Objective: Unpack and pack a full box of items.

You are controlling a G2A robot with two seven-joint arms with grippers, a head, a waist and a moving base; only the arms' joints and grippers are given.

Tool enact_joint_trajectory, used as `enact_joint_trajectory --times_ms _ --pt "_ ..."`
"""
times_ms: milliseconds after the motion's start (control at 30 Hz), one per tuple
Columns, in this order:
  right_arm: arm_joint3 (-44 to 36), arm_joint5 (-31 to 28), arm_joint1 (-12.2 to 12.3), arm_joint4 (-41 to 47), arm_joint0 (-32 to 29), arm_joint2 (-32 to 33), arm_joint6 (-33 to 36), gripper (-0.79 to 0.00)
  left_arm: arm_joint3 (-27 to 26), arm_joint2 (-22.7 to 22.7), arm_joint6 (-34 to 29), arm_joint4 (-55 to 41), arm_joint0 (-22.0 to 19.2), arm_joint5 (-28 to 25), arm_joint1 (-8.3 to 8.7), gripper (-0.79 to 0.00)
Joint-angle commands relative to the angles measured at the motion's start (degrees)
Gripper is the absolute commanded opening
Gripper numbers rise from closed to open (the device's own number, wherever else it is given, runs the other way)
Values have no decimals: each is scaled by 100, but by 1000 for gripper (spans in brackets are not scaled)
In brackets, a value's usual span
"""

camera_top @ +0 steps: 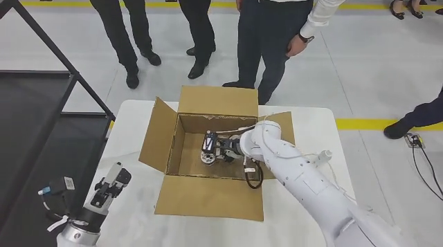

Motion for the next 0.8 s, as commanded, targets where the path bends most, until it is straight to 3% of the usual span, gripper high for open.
enact_joint_trajectory --times_ms 0,200,367,767 --pt "-753 67 209 -67 -310 269 338 -785 6 14 0 16 -11 5 0 0" --pt "-3361 161 805 -366 -1659 1303 1332 -785 2 64 -9 37 -50 29 0 0" --pt "-4922 193 1080 -576 -2624 1987 1673 -785 -8 67 1 38 -60 33 1 0" --pt "-4922 193 1080 -576 -2624 1987 1673 -785 -12 -8 22 -49 -10 -24 2 0"
